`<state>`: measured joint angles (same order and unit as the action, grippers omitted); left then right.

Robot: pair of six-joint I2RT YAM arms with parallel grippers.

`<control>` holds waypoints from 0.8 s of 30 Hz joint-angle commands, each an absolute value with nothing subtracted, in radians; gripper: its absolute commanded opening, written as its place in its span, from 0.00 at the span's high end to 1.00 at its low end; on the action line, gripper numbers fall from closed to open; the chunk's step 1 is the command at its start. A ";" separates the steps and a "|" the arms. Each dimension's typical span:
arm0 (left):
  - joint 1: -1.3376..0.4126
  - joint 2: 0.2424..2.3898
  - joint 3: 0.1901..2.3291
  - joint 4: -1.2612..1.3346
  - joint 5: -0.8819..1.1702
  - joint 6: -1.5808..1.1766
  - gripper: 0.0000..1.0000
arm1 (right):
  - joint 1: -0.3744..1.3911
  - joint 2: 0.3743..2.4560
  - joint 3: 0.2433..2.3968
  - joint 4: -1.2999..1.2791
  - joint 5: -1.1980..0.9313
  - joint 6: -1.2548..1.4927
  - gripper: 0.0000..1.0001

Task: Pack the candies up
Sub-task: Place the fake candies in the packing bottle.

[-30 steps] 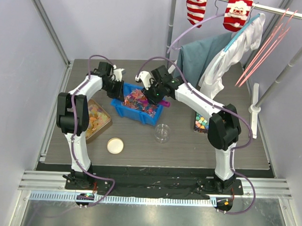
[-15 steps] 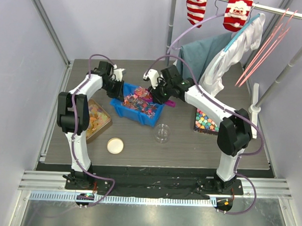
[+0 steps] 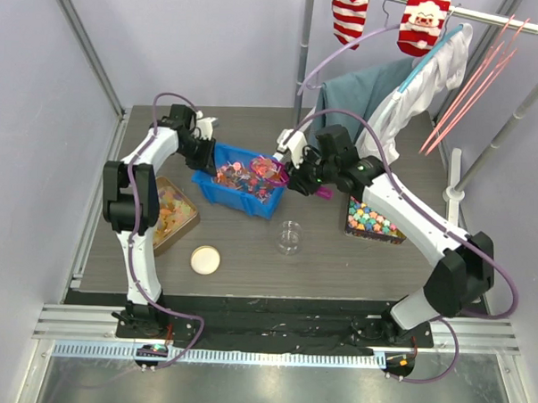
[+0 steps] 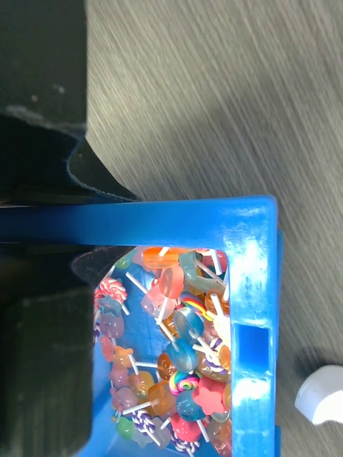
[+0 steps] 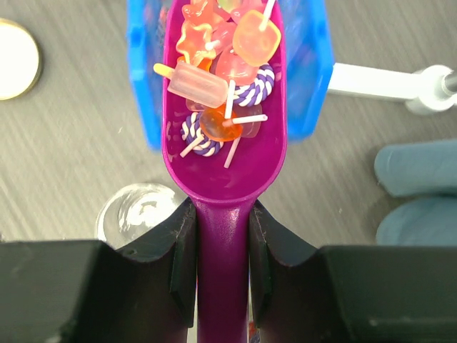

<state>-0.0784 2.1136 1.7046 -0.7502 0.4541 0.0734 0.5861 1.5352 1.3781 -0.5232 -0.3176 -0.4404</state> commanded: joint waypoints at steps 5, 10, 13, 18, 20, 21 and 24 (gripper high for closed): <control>-0.029 2.157 1.773 -0.844 0.399 0.095 1.00 | 0.586 1.339 1.253 -0.518 -0.328 -0.488 0.99; -0.028 2.158 1.790 -0.864 0.406 0.098 1.00 | 0.584 1.279 1.223 -0.615 -0.330 -0.525 0.99; -0.028 2.148 1.790 -0.873 0.400 0.109 1.00 | 0.586 1.255 1.206 -0.702 -0.315 -0.551 0.99; -0.029 2.128 1.784 -0.876 0.376 0.126 1.00 | 0.586 1.239 1.200 -0.802 -0.304 -0.574 0.99; -0.029 2.128 1.781 -0.880 0.374 0.132 1.00 | 0.584 1.232 1.201 -0.844 -0.298 -0.584 0.99; -0.029 2.125 1.778 -0.881 0.373 0.130 1.00 | 0.586 1.229 1.201 -0.854 -0.293 -0.587 0.99; -0.029 2.115 1.770 -0.879 0.379 0.132 1.00 | 0.586 1.220 1.206 -0.903 -0.288 -0.598 0.99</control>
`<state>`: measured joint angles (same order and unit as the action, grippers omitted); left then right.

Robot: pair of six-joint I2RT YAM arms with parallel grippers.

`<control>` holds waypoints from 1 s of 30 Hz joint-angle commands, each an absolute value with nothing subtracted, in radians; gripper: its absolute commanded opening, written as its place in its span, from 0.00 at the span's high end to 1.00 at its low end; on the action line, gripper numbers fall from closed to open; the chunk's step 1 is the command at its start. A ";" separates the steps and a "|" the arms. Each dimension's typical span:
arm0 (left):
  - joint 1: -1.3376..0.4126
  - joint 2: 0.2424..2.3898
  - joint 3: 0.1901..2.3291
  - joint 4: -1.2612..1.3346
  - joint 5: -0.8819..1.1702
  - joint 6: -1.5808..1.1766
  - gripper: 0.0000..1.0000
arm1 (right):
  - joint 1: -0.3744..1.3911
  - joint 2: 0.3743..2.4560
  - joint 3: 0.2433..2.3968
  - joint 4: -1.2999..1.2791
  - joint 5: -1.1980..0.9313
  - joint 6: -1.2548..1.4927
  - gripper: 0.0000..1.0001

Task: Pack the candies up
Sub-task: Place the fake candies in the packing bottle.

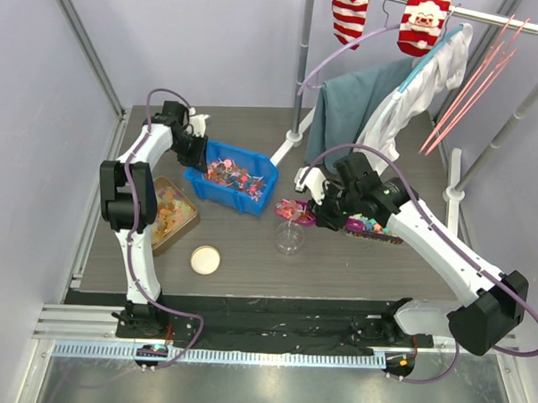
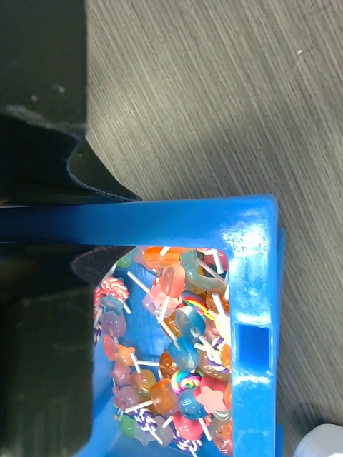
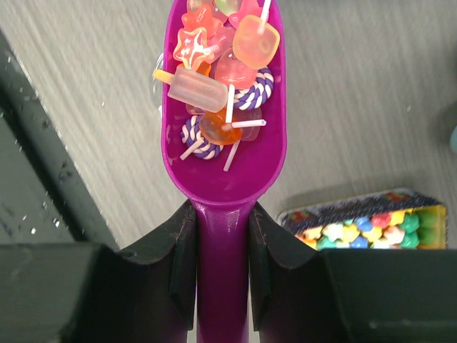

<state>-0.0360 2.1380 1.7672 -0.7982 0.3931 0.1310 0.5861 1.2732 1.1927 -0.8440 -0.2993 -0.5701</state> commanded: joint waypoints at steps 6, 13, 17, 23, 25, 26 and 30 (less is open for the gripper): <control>-0.029 2.109 1.767 -0.877 0.379 0.130 1.00 | 0.586 1.207 1.189 -0.976 -0.293 -0.610 0.99; -0.029 2.094 1.743 -0.867 0.371 0.132 1.00 | 0.587 1.261 1.198 -1.051 -0.246 -0.630 0.99; -0.029 2.086 1.726 -0.856 0.367 0.135 1.00 | 0.589 1.311 1.216 -1.088 -0.212 -0.641 0.99; -0.031 2.077 1.703 -0.839 0.371 0.135 1.00 | 0.607 1.362 1.256 -1.126 -0.175 -0.644 0.99; -0.029 2.077 1.697 -0.833 0.373 0.133 1.00 | 0.611 1.381 1.270 -1.132 -0.161 -0.641 0.99; -0.029 2.071 1.694 -0.830 0.373 0.133 1.00 | 0.615 1.387 1.276 -1.134 -0.158 -0.641 0.99; -0.029 2.069 1.675 -0.815 0.379 0.133 1.00 | 0.630 1.410 1.301 -1.138 -0.134 -0.630 0.99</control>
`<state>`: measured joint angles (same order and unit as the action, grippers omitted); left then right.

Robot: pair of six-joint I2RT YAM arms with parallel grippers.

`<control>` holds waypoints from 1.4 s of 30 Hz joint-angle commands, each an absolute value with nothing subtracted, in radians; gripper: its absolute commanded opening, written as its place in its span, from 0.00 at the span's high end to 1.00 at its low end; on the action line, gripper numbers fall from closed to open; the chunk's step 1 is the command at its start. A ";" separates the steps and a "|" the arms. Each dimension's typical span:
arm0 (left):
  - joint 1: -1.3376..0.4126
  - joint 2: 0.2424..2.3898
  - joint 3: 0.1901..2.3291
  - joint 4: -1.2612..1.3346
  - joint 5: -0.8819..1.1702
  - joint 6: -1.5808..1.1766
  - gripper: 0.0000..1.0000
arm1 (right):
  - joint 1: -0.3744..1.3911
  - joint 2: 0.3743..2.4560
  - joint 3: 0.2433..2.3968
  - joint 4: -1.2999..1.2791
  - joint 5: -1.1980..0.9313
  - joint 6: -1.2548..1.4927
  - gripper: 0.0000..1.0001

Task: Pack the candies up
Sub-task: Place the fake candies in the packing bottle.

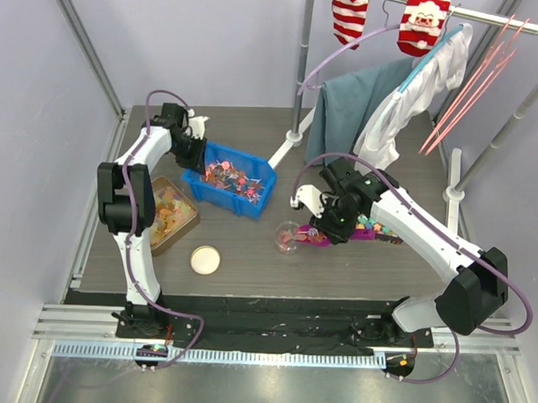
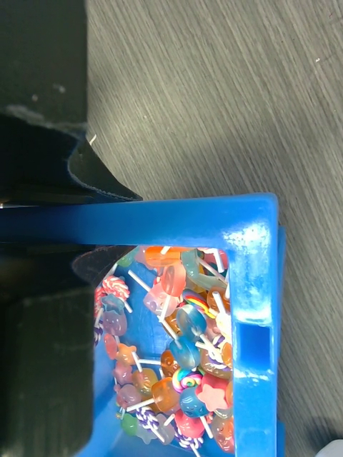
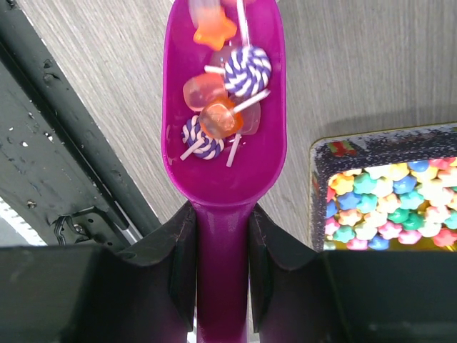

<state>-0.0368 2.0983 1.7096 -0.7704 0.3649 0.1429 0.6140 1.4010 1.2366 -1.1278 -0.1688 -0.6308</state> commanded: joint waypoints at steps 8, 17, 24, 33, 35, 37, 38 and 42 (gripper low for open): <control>-0.031 2.049 1.658 -0.810 0.406 0.135 1.00 | 0.649 1.453 1.339 -1.163 -0.095 -0.629 0.99; -0.029 2.022 1.609 -0.787 0.423 0.132 1.00 | 0.684 1.476 1.358 -1.177 -0.051 -0.623 0.99; -0.029 2.005 1.592 -0.775 0.445 0.120 1.00 | 0.703 1.508 1.394 -1.195 -0.026 -0.629 0.99; -0.031 1.983 1.572 -0.764 0.466 0.110 1.00 | 0.715 1.509 1.430 -1.215 -0.020 -0.649 0.99; -0.032 1.979 1.572 -0.765 0.468 0.113 1.00 | 0.715 1.502 1.449 -1.223 -0.028 -0.656 0.99; -0.032 1.977 1.572 -0.767 0.468 0.114 1.00 | 0.715 1.499 1.465 -1.230 -0.029 -0.661 0.99; -0.034 1.976 1.575 -0.769 0.472 0.115 1.00 | 0.716 1.497 1.483 -1.229 -0.025 -0.664 0.99; -0.041 1.964 1.580 -0.770 0.468 0.104 1.00 | 0.716 1.528 1.548 -1.195 -0.005 -0.664 0.99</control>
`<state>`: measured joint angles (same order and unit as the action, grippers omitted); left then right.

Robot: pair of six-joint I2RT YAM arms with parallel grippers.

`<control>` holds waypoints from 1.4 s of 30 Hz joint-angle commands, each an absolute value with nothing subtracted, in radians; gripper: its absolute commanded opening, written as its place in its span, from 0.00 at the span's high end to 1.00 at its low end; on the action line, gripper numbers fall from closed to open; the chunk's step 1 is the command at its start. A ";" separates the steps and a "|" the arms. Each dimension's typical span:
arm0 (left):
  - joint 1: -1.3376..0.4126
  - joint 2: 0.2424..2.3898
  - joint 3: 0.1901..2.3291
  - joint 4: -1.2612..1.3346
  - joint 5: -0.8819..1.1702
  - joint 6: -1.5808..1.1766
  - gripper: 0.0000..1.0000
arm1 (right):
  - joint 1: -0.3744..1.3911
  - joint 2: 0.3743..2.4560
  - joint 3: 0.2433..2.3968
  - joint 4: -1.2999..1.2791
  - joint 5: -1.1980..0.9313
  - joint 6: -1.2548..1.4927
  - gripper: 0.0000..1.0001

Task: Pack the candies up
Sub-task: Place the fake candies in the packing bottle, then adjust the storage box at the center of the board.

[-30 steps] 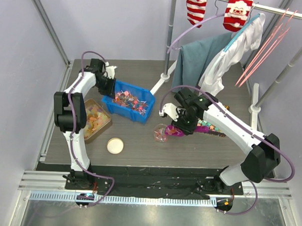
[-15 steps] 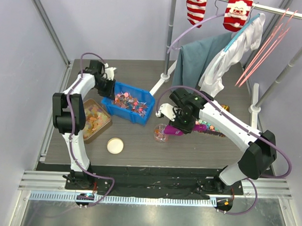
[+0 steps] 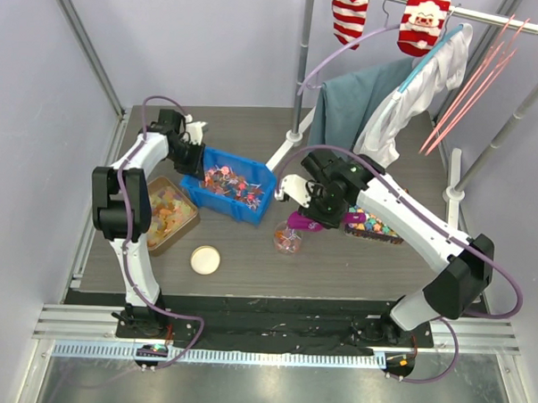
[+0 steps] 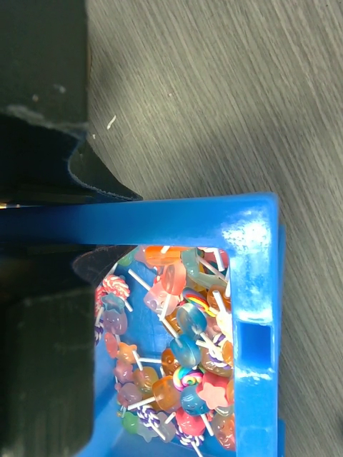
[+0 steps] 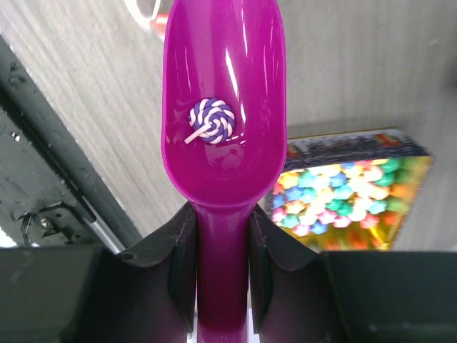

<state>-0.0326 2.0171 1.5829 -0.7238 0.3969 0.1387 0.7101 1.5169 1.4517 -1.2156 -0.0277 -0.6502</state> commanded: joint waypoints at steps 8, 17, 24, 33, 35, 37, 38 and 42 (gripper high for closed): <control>-0.078 1.925 1.580 -0.756 0.397 0.091 1.00 | 0.716 1.712 1.755 -1.173 0.069 -0.679 0.99; -0.121 1.922 1.563 -0.755 0.410 0.080 1.00 | 0.716 2.031 2.106 -1.330 0.063 -0.713 0.99; -0.127 1.913 1.545 -0.733 0.567 0.040 1.00 | 0.729 2.074 2.195 -1.347 0.028 -0.709 0.99; -0.084 1.997 1.554 -0.721 0.762 0.028 1.00 | 0.726 1.742 2.013 -1.135 -0.175 -0.655 0.99; -0.078 2.016 1.549 -0.715 0.785 0.026 1.00 | 0.724 1.700 2.006 -1.094 -0.211 -0.635 0.99; -0.071 2.026 1.543 -0.710 0.822 0.034 1.00 | 0.723 1.654 1.996 -1.060 -0.222 -0.621 0.99; -0.068 2.042 1.542 -0.710 0.840 0.040 1.00 | 0.723 1.643 1.991 -1.049 -0.229 -0.617 0.99; -0.028 2.103 1.571 -0.761 1.044 0.074 1.00 | 0.723 1.583 1.907 -0.974 -0.215 -0.580 0.99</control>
<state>-0.0601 2.0609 1.5276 -0.7181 0.7399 0.0704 0.7242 1.6154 1.9793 -1.0840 -0.1894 -0.6304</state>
